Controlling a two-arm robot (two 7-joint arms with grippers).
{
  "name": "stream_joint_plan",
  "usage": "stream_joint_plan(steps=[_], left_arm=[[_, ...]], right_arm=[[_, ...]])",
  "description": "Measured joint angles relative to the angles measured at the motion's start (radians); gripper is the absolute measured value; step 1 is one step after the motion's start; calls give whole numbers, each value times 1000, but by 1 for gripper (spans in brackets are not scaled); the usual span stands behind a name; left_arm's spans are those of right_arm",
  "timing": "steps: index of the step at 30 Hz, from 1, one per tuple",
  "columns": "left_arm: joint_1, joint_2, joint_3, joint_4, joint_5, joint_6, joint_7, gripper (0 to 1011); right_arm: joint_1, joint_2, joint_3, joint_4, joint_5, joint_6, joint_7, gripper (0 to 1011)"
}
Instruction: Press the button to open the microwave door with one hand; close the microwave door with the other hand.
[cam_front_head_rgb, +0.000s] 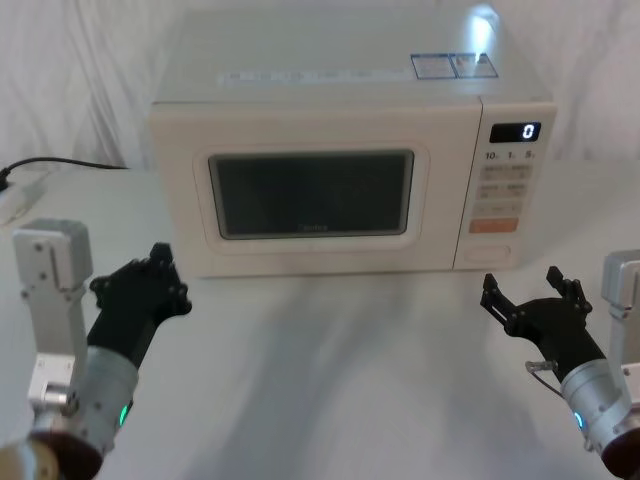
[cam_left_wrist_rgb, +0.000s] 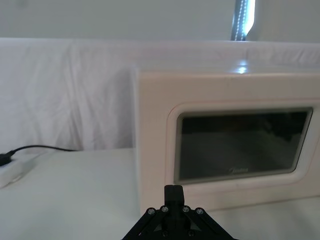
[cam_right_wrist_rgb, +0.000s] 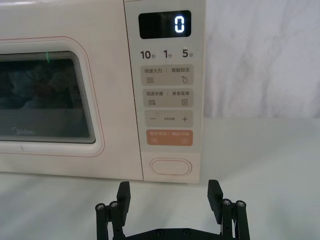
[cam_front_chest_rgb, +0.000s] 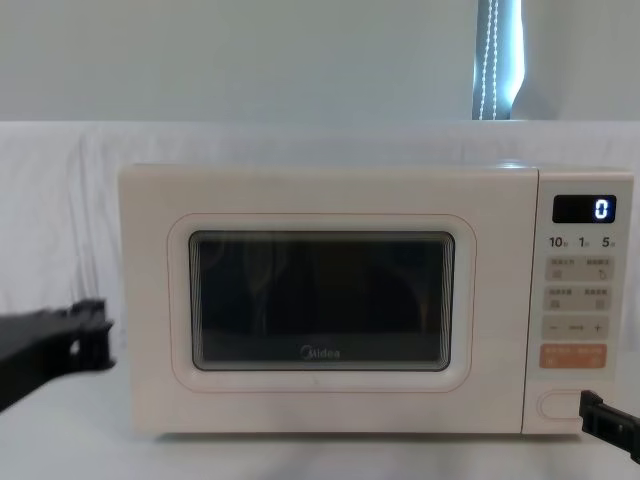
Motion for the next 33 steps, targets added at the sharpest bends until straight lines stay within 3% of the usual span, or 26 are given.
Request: stream_joint_plan(steps=[10,19,28,33], left_arm=[[81,-24,-41,2,28,-56,16,0],[77,-23,-37,2,28,-56,17,7],[74,-22,-35,4,28,-54,17,230],[73,-21,-35,4,28,-54,17,415]], right_arm=[[0,0,0,0,0,0,0,1002],[0,0,0,0,0,0,0,1002],[0,0,0,0,0,0,0,1002],[0,0,0,0,0,0,0,1002]])
